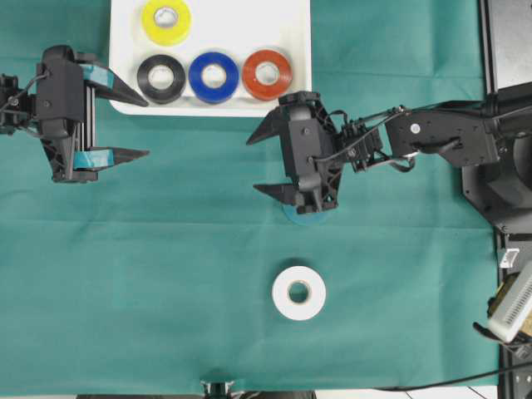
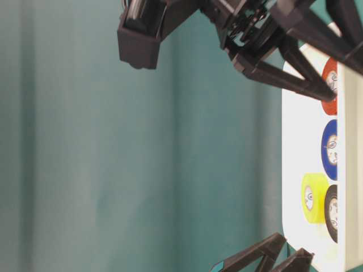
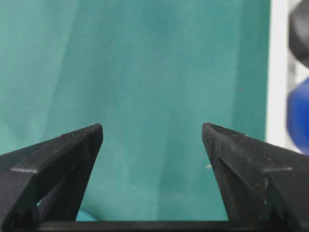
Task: Put the tape alternately from left to right into the white case.
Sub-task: 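Move the right gripper down over the white tape roll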
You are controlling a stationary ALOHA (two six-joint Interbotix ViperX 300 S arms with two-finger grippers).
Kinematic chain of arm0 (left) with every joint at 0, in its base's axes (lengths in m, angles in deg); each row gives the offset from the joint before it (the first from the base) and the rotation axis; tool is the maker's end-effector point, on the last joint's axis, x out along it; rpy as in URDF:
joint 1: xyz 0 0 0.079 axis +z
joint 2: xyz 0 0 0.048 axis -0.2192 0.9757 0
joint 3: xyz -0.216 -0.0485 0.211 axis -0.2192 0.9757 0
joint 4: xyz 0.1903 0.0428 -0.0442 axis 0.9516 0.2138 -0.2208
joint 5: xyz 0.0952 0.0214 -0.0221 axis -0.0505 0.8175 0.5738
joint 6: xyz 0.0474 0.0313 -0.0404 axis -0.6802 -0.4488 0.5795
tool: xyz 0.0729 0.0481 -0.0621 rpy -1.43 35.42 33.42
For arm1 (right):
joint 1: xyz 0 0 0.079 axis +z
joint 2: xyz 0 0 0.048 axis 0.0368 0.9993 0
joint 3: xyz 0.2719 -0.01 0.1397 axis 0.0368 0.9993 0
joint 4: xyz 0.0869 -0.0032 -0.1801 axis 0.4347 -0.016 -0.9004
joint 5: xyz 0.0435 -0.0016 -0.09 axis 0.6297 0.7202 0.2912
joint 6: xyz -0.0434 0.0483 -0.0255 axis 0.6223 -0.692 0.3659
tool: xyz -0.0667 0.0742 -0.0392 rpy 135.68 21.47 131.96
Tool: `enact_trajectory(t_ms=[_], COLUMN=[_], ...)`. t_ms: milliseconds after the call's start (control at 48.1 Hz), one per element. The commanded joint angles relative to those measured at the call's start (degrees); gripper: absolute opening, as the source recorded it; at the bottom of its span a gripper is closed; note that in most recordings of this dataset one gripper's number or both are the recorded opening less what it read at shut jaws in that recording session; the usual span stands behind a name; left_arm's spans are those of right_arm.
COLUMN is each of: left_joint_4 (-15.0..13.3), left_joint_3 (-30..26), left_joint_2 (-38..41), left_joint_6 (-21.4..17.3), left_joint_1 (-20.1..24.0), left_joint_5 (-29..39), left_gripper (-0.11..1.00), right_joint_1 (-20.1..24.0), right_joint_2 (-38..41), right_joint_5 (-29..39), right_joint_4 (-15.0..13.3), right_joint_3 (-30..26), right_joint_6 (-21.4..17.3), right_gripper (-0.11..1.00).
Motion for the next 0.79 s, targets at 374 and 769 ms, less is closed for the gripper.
enact_trajectory(t_ms=[374, 769], left_joint_4=[0.0, 0.0], left_joint_3=[-0.79, -0.53], left_joint_2=[-0.88, -0.88], left_joint_6=[0.09, 0.09], left_joint_1=[-0.18, -0.62], left_joint_5=[-0.26, -0.26], left_gripper=[0.95, 0.95], right_joint_1=[7.65, 15.21], right_joint_2=[-2.81, -2.81], right_joint_5=[-0.7, -1.85], right_joint_4=[0.09, 0.18], right_joint_3=[0.97, 1.67], right_joint_6=[-0.26, -0.26], right_gripper=[0.85, 0.85])
